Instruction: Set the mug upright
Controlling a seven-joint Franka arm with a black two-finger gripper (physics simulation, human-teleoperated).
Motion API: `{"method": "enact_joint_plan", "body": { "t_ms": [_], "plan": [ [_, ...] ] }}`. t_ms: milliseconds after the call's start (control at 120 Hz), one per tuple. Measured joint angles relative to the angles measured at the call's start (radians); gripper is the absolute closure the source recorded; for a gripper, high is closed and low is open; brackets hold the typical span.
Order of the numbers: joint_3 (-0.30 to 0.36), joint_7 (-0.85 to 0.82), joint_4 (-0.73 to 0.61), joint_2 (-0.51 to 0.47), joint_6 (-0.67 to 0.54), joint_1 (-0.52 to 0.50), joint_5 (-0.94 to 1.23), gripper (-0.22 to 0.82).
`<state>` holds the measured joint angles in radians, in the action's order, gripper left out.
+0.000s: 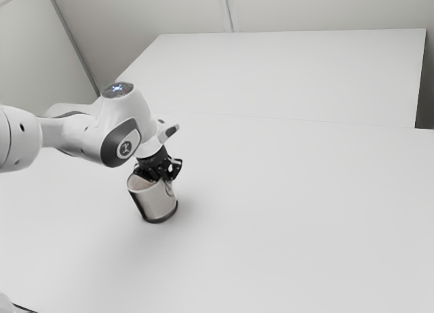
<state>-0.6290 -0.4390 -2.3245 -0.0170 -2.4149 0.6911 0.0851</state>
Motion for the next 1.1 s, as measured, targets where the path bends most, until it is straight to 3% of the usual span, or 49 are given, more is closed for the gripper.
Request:
{"method": "enact_joint_plan", "body": {
  "t_ms": [208,408,592,892,1100],
  "plan": [
    [0.003,-0.089,-0.053,0.004,-0.082,-0.009,0.011,0.77],
    [-0.012,-0.128,-0.038,0.008,-0.097,-0.007,0.022,0.34],
    [-0.013,-0.145,0.026,-0.001,-0.063,-0.020,0.024,0.15],
    [-0.014,-0.142,0.113,-0.032,0.024,-0.029,-0.011,0.04],
    [-0.011,-0.056,0.326,-0.036,0.210,-0.024,-0.013,0.01]
  ]
}}
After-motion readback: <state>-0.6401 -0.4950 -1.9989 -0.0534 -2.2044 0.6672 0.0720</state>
